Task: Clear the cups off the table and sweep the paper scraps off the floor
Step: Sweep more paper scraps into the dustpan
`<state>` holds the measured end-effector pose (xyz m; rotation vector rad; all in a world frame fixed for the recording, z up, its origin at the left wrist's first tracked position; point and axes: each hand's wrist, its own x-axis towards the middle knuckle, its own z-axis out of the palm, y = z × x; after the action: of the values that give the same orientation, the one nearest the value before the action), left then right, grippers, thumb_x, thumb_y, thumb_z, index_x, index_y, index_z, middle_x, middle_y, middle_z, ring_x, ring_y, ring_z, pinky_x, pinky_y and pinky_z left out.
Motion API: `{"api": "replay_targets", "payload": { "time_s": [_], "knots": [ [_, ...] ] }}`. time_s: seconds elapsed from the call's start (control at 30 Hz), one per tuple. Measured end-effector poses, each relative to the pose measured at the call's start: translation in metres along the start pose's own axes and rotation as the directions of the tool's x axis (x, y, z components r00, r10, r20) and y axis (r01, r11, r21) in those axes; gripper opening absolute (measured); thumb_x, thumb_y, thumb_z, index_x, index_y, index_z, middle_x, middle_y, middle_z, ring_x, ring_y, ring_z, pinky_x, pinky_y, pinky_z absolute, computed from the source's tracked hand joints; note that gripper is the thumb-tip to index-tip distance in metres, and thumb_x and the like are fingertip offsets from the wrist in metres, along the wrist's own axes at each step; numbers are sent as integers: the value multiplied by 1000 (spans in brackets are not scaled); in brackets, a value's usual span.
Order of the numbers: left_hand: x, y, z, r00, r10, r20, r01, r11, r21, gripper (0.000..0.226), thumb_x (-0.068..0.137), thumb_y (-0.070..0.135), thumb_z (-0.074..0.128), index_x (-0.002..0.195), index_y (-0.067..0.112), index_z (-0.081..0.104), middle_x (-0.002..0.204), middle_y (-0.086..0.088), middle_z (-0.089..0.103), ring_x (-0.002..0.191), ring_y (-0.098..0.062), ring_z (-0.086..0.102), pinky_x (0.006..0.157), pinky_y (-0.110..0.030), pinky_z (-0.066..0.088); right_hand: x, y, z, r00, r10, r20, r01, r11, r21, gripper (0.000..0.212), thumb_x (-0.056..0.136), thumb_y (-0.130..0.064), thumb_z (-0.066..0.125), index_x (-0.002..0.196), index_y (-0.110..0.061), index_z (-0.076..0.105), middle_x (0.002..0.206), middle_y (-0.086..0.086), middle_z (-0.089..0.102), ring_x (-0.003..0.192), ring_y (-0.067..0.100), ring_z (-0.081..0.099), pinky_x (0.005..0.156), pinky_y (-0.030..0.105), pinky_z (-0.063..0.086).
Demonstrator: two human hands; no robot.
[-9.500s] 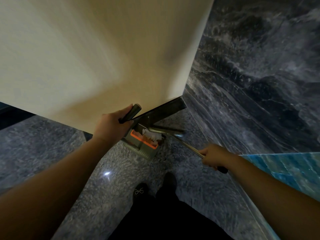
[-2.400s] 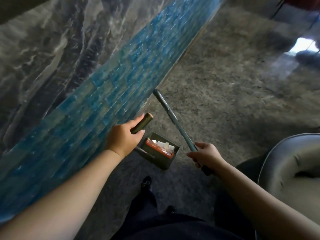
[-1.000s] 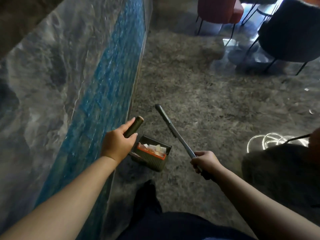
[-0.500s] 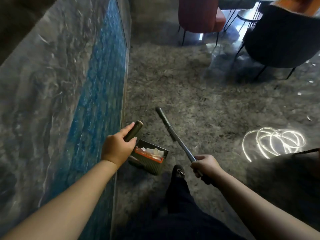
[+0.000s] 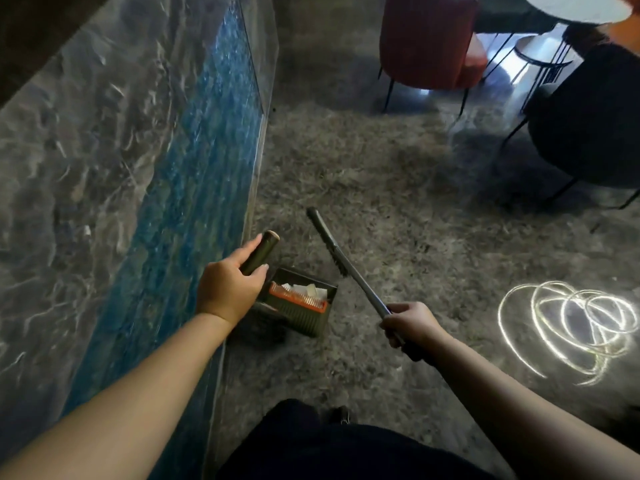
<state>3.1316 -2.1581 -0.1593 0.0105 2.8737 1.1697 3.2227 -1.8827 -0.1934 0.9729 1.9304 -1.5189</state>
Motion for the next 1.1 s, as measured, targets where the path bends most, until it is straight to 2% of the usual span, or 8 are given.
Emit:
{"api": "replay_targets", "payload": {
  "time_s": [0.3,0.43,0.5,0.6,0.73,0.9,0.97,1.1],
  "knots": [
    [202,20,24,999,25,34,-25,1000,8,52,85,26,70,134,36,54,113,-4,71,102,-23,66,95,-35,51,130,-140,-18,1000,4,-15,-4,1000,-3,24,79,3,56,98,-4,69,60,9,50,34,15,45,37,15,27],
    [286,31,32,997,49,60,-51,998,28,52,85,25,70,134,34,54,116,-4,69,104,-23,66,94,-30,49,178,-197,-25,1000,17,-25,-17,1000,7,23,80,2,55,96,-7,69,61,10,51,37,16,46,38,17,28],
    [329,41,34,995,54,78,-56,998,25,52,85,24,70,134,34,54,119,-3,69,105,-21,65,94,-27,48,202,-226,-33,999,25,-25,-24,1000,12,21,81,1,56,92,-12,69,63,10,53,39,16,46,37,18,29],
    [387,52,41,994,66,84,-70,997,38,53,85,25,70,134,35,54,116,-4,70,103,-23,66,93,-29,49,239,-264,-46,999,17,-34,-17,1000,19,13,79,2,56,80,-7,65,61,9,51,37,15,44,36,16,27],
    [472,69,59,996,55,65,-58,997,52,52,84,25,71,133,34,55,115,-5,70,102,-25,66,93,-31,50,309,-322,-70,999,15,-50,-14,1000,20,14,76,2,56,85,-3,66,61,13,52,42,19,42,38,17,25],
    [589,92,86,999,-3,47,1,999,49,52,84,24,70,133,34,56,113,-6,71,100,-24,66,92,-28,48,403,-411,-108,999,6,-36,-5,1000,6,13,77,4,53,86,2,63,60,12,49,34,15,41,38,16,24],
    [635,106,93,999,-24,46,21,999,50,51,84,24,70,133,34,56,116,-6,70,103,-25,66,93,-28,48,435,-449,-124,999,20,-35,-20,1000,4,20,77,5,53,94,10,62,62,13,49,33,14,42,37,16,25],
    [719,132,97,999,-31,14,30,998,49,52,85,23,70,134,31,55,120,-5,68,107,-25,65,95,-31,48,487,-530,-150,1000,28,-1,-28,999,-24,28,80,4,52,102,0,68,60,12,50,29,12,39,35,16,26]
  ]
}}
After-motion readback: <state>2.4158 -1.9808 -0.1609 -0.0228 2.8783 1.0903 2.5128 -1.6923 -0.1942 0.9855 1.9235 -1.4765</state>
